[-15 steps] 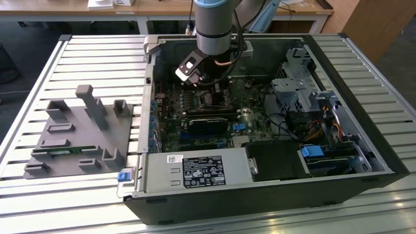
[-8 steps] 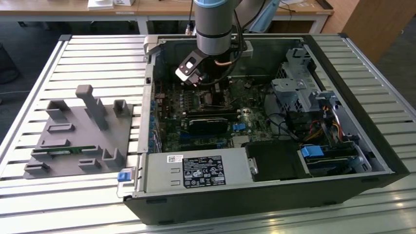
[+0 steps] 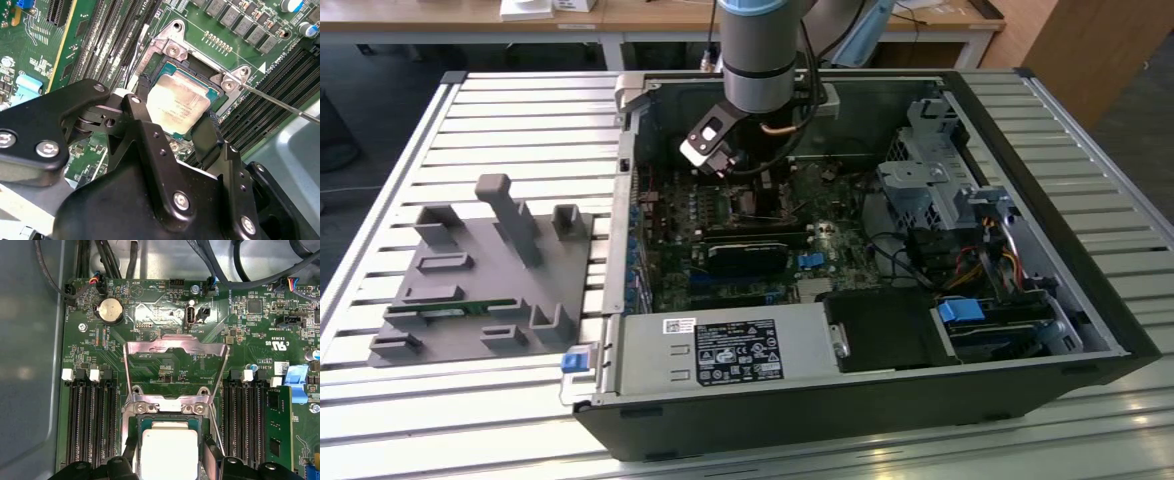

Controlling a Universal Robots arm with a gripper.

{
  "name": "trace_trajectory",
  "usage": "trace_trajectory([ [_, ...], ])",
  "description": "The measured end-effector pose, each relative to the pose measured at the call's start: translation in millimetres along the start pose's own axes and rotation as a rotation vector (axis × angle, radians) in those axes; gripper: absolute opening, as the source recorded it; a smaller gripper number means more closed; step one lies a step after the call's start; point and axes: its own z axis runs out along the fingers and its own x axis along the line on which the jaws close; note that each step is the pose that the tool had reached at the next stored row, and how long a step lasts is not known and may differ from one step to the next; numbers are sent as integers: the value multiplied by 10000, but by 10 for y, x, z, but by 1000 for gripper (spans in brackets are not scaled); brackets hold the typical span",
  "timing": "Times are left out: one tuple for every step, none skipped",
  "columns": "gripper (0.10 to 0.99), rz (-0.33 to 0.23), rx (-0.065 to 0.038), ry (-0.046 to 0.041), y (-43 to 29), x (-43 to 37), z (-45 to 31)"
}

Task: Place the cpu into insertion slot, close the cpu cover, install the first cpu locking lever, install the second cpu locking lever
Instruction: 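Place the cpu into insertion slot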

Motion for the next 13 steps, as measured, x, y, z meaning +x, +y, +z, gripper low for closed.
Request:
trace_trajectory([
  [616, 1, 0, 0, 0, 0, -5],
  [616, 1, 0, 1, 1, 0, -12],
  [616, 2, 0, 0, 2, 0, -23],
  [616, 3, 0, -1, 3, -1, -37],
  [616, 4, 1, 0, 4, 0, -51],
  [616, 6, 4, 1, 5, 0, -63],
  [604, 9, 8, 1, 7, -1, -74],
  [604, 11, 15, 0, 9, -1, -86],
  [541, 15, 27, -2, 12, -1, -97],
  [475, 22, 47, -1, 16, 0, -102],
  [475, 29, 71, -1, 21, 0, -106],
  [416, 35, 98, -1, 27, 0, -110],
  [357, 40, 125, -3, 32, -1, -115],
])
